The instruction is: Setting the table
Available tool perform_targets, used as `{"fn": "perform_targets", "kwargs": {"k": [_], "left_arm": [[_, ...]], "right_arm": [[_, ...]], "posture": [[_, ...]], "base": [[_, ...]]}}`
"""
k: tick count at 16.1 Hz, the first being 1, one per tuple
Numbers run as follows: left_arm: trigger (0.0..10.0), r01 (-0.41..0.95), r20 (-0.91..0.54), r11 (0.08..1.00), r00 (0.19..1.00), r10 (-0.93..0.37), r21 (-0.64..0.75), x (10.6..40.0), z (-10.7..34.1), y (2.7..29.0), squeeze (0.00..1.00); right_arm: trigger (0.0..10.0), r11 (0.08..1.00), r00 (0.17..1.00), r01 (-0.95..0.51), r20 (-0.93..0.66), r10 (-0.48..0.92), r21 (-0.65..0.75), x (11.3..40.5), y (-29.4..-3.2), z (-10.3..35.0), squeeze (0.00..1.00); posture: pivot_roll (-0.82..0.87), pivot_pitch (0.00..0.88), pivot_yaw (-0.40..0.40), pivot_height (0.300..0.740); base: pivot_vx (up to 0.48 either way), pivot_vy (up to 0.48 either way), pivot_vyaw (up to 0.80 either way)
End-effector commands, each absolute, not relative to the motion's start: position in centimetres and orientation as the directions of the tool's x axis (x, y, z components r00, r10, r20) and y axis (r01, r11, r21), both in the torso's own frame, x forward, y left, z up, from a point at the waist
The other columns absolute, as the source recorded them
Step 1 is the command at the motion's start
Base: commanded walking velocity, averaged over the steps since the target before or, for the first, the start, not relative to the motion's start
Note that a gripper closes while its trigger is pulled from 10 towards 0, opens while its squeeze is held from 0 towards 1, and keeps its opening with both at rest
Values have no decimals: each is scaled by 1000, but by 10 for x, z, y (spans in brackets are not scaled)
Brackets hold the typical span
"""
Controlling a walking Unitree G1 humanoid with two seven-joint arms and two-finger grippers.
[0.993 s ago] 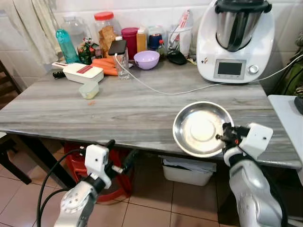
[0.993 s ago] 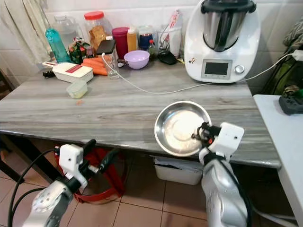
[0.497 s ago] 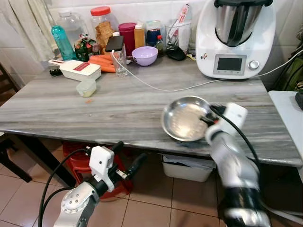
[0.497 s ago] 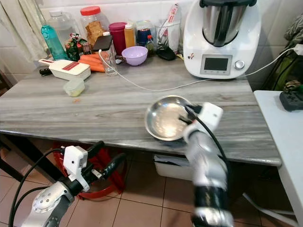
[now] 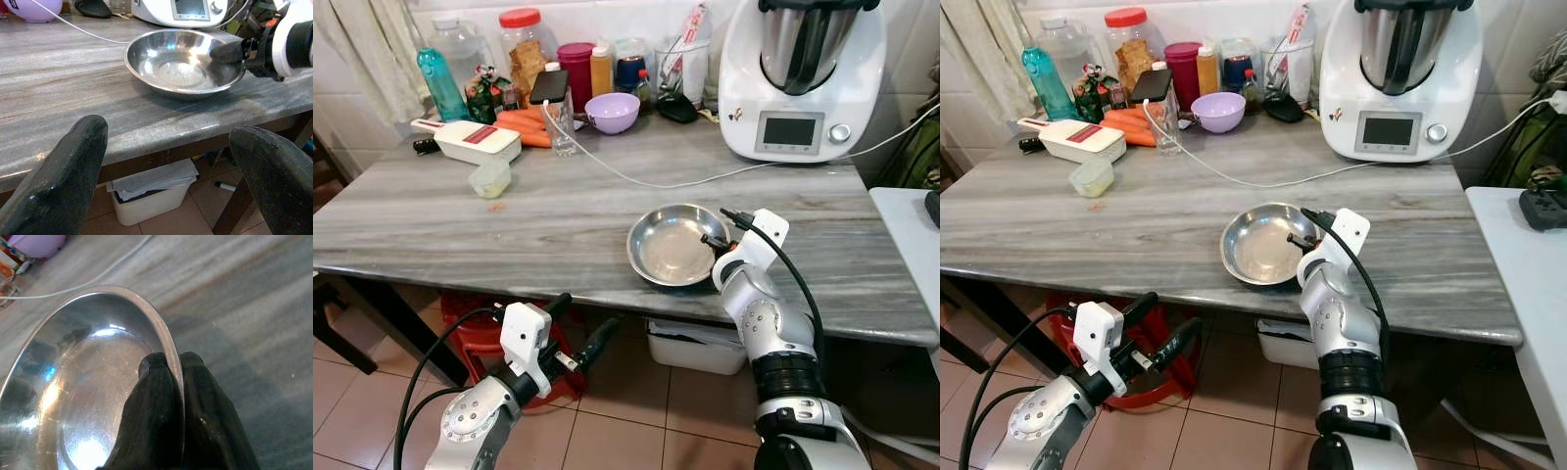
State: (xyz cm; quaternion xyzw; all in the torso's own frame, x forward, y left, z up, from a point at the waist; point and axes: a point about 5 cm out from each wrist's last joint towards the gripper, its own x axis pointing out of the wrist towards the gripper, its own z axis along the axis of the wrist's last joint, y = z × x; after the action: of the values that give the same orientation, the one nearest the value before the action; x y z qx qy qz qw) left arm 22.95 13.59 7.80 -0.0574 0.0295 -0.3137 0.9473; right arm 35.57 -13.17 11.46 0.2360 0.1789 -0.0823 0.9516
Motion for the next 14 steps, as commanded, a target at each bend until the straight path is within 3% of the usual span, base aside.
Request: {"fn": "perform_targets", "kwargs": {"k": [1,2,9,12,14], "left_arm": [[10000,609,-15,784,789,-615,-119,230,81,135,0],[10000,614,-16,780,784,-620,-118,230,82,135,0],[10000,614,-17,782,785,-619,-106,236,82,136,0],[10000,565,-5,821,823,-567,-88,239,84,141,0],[10000,450,-34,887,890,-455,-101,244,80,153,0]], "right_arm": [[10000,860,929,235,-366,-61,453,360,-127,120,910],[10000,857,929,240,-365,-65,456,362,-128,119,1000],[10000,857,964,217,-242,-112,467,366,-146,135,1000],[10000,939,992,121,-77,-102,322,352,-155,149,1000],[10000,973,998,70,-23,-67,221,330,-162,149,1000]], "posture": [[-42,7,81,740],[-43,7,84,740],[-49,0,99,740],[-44,0,100,740],[-50,0,100,740]], "base": [[0,0,0],[0,0,0],[0,0,0],[0,0,0],[0,0,0]]}}
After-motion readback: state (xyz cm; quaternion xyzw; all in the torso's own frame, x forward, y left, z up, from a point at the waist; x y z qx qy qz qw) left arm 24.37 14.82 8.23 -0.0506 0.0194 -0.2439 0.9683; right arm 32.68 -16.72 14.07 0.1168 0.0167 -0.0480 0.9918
